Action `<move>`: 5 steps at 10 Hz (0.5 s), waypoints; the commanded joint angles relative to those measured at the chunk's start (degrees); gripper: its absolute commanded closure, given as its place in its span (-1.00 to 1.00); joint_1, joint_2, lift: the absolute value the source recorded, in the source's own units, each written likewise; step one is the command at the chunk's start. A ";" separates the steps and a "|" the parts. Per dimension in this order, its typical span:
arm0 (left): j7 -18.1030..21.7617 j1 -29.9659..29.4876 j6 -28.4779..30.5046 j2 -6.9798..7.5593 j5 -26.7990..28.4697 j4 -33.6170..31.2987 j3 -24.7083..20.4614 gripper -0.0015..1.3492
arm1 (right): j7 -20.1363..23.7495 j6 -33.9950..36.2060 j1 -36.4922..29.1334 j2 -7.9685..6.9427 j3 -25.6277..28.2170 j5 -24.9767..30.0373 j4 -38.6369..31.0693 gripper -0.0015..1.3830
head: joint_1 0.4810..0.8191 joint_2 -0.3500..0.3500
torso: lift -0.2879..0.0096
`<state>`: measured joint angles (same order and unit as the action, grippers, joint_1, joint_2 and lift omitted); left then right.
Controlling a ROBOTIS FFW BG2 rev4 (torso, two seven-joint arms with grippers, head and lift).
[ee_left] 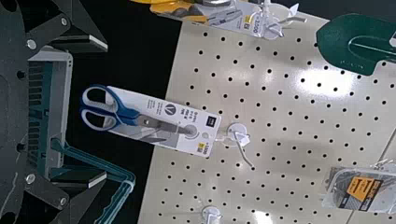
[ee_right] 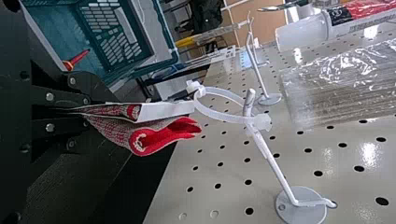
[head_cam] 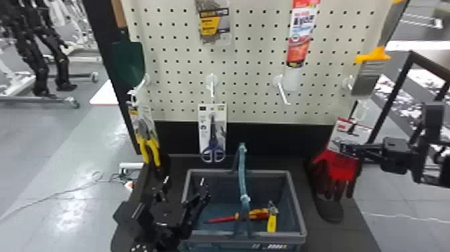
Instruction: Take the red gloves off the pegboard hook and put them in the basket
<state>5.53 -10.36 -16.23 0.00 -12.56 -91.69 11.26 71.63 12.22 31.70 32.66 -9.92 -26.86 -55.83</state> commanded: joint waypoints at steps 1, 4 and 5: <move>0.00 -0.01 0.06 -0.15 -0.01 0.02 -0.01 -0.52 | 0.00 0.00 -0.33 -0.05 0.52 0.05 -0.34 0.75 | -0.60 0.00 | 0.26; 0.00 -0.01 0.15 -0.15 0.08 -0.07 0.08 -0.52 | -0.09 0.00 -0.94 -0.05 0.96 0.05 -1.13 0.75 | -0.60 0.00 | 0.26; 0.00 -0.01 0.15 -0.15 0.08 -0.07 0.08 -0.52 | -0.18 0.00 -1.03 -0.05 1.22 0.05 -1.48 0.75 | -0.60 0.00 | 0.26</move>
<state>5.53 -10.38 -16.08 0.00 -12.52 -91.71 11.34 71.51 12.21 30.70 32.61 -8.84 -26.81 -57.15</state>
